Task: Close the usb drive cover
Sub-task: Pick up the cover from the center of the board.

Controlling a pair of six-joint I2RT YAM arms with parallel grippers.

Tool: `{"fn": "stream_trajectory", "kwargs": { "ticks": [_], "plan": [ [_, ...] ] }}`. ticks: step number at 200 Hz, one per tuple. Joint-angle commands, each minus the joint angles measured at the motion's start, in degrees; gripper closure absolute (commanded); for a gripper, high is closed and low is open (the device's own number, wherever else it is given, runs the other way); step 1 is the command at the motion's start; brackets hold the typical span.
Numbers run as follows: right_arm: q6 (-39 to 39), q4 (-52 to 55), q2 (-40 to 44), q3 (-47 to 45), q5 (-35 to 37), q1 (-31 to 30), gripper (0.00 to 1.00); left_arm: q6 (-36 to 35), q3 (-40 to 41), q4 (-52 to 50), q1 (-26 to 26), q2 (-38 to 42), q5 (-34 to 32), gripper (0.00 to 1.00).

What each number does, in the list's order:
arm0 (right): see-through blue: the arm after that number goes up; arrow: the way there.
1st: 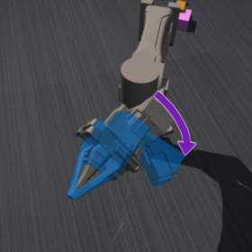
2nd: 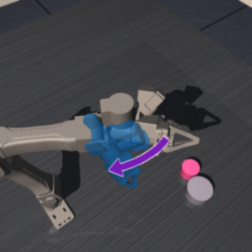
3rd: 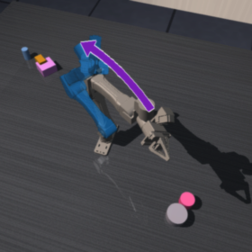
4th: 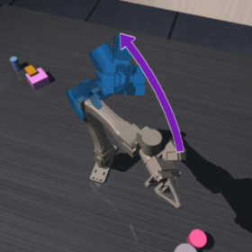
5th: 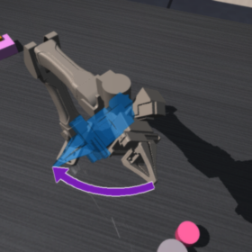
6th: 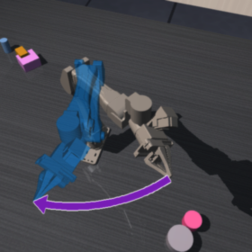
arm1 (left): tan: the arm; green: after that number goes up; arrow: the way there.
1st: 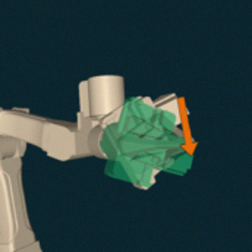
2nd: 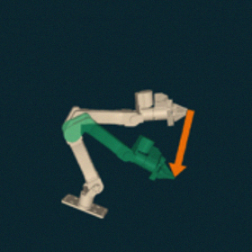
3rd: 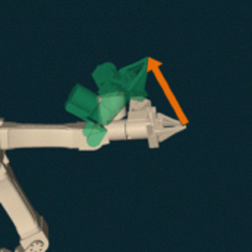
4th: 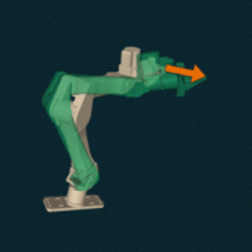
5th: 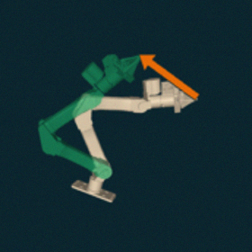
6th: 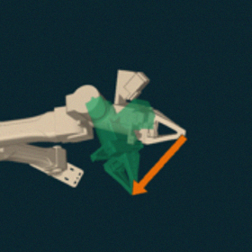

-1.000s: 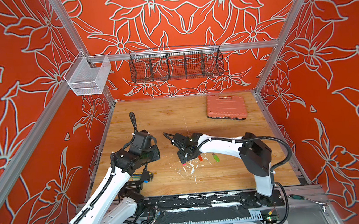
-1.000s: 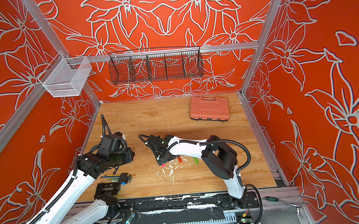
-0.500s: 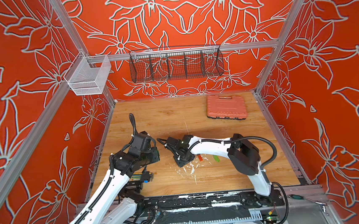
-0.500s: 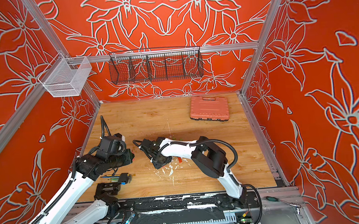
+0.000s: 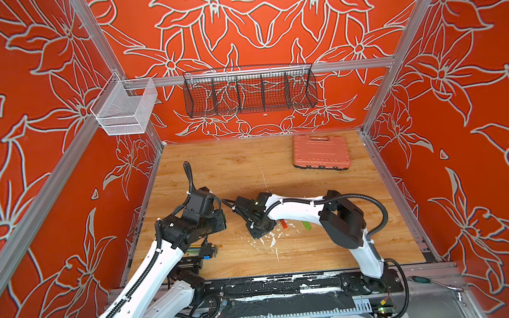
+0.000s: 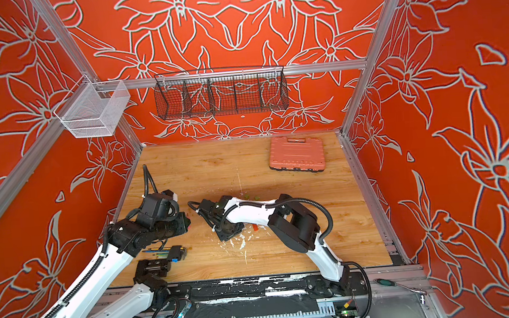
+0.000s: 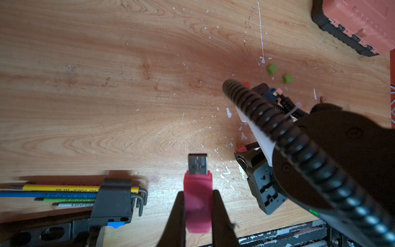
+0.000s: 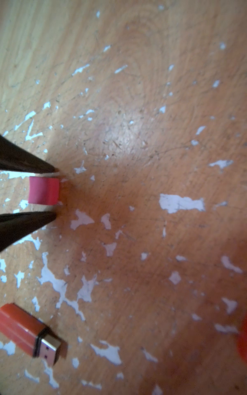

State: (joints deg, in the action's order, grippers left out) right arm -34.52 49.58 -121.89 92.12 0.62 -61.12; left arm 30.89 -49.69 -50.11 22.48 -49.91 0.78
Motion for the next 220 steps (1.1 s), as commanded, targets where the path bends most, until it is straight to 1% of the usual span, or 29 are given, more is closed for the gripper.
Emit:
{"fn": "stream_trajectory", "kwargs": {
  "ticks": [1,43,100,109,127,140,156,166,186,203,217,220],
  "plan": [
    [-0.3,0.9,-2.2,0.8,0.3,-0.3,0.67,-0.3,0.4,-0.3,-0.2,0.7,0.0,0.93],
    [-0.7,-1.5,-1.7,0.0,-1.1,-0.4,0.68,-0.5,0.6,-0.1,-0.2,0.7,0.0,0.93],
    [-1.3,-0.9,-1.7,-0.3,0.2,-0.4,0.78,-0.9,0.8,0.2,-0.2,1.3,0.4,0.93],
    [-1.3,-0.8,-1.3,-0.5,0.7,-0.4,0.82,-1.0,0.9,0.4,-0.2,1.3,0.7,0.93],
    [-1.0,-1.3,1.0,-1.6,2.9,-0.3,0.86,-1.5,1.2,1.6,-0.2,1.2,2.0,0.94],
    [-0.1,-2.9,4.5,-3.7,4.4,0.3,0.87,-2.5,1.9,4.0,-0.2,1.0,5.2,0.94],
    [2.4,-7.8,11.7,-8.4,4.5,2.4,0.87,-3.8,3.7,9.5,-0.2,0.2,12.0,0.95],
    [4.1,-12.2,17.5,-12.2,3.6,4.5,0.87,-4.2,5.3,14.9,-0.2,-0.4,17.8,0.98],
    [7.4,-23.9,30.2,-21.2,-1.1,10.3,0.87,-2.4,9.6,29.5,-0.2,-2.0,29.1,0.98],
    [8.9,-35.1,40.3,-29.3,-9.3,16.3,0.87,0.6,12.3,43.3,-0.1,-4.2,37.9,0.98],
    [7.5,-46.5,46.6,-36.3,-19.6,21.1,0.86,3.0,12.5,52.7,0.1,-6.1,44.8,0.97],
    [6.8,-49.2,47.7,-37.6,-21.8,22.1,0.85,3.5,12.4,54.6,0.2,-8.1,46.2,0.97]
  ]
}}
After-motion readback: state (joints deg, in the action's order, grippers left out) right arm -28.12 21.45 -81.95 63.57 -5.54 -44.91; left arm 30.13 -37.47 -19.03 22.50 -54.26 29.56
